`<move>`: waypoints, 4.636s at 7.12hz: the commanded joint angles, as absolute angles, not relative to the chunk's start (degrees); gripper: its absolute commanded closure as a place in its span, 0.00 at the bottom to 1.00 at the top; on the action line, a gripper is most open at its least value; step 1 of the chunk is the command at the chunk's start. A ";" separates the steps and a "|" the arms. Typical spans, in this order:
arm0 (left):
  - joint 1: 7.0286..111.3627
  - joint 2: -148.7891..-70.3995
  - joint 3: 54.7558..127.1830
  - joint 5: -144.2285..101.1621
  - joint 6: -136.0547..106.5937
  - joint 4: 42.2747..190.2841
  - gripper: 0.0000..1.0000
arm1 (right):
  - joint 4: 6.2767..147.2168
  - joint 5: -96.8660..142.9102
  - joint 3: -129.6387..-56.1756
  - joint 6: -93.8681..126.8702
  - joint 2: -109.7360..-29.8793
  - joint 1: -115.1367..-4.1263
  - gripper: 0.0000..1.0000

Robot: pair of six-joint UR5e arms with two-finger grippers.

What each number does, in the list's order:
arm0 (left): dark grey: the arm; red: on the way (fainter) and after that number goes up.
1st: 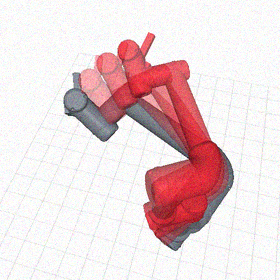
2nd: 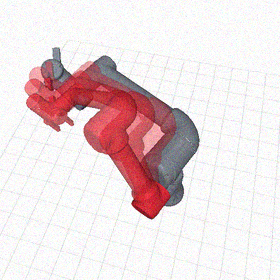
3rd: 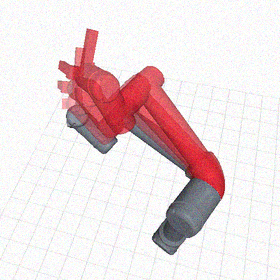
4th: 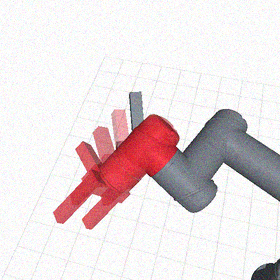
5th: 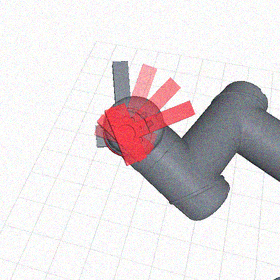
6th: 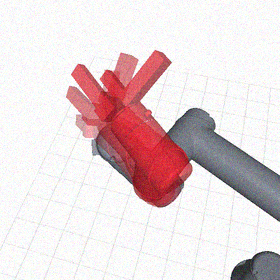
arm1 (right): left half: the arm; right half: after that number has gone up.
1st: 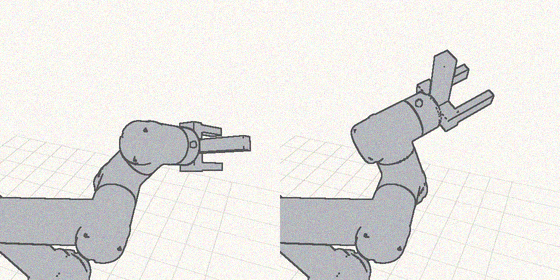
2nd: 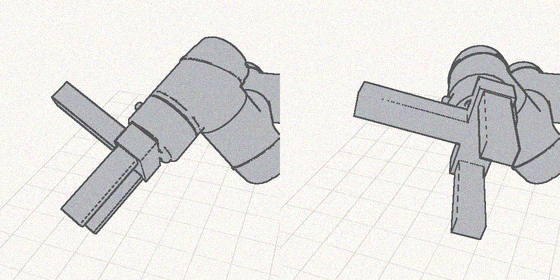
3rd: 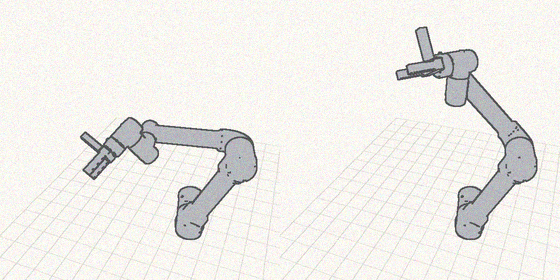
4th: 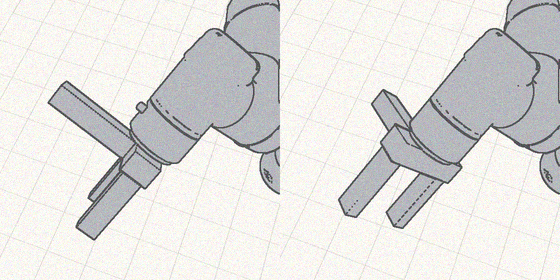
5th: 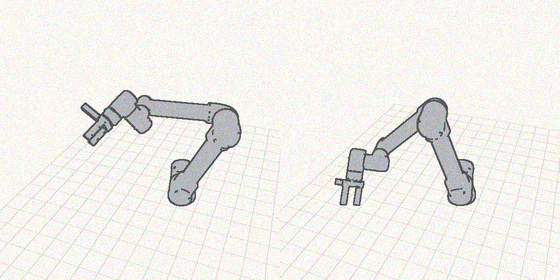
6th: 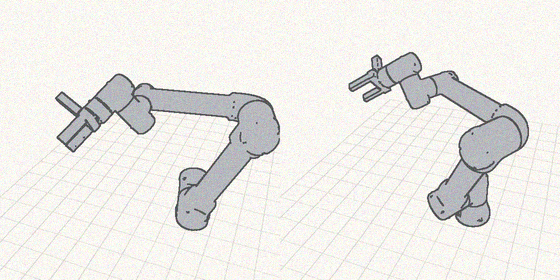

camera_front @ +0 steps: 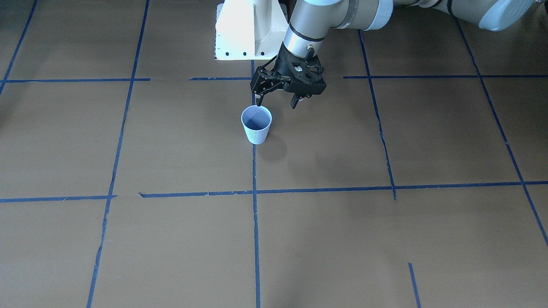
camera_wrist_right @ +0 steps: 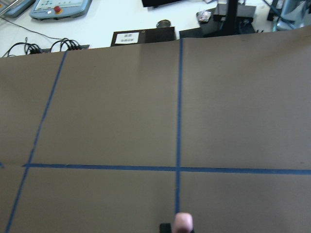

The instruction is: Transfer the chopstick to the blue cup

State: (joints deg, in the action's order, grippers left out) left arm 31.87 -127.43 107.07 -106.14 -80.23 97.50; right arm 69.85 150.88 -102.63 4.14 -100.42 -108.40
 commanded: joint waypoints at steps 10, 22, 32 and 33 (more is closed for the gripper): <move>66.67 -111.13 108.02 -134.00 -55.52 103.36 0.00 | 63.90 102.14 -118.21 73.12 -61.79 -33.38 0.99; 67.15 -107.16 108.46 -134.47 -50.92 103.54 0.00 | 76.29 85.01 -116.71 73.65 -62.55 -26.23 0.00; 88.06 -96.77 97.55 -134.29 16.35 72.74 0.00 | 101.06 136.46 -86.79 -17.66 -80.77 -89.81 0.00; 88.07 -96.25 97.82 -134.21 16.26 71.99 0.00 | 102.81 136.84 -86.14 -18.01 -81.47 -91.30 0.00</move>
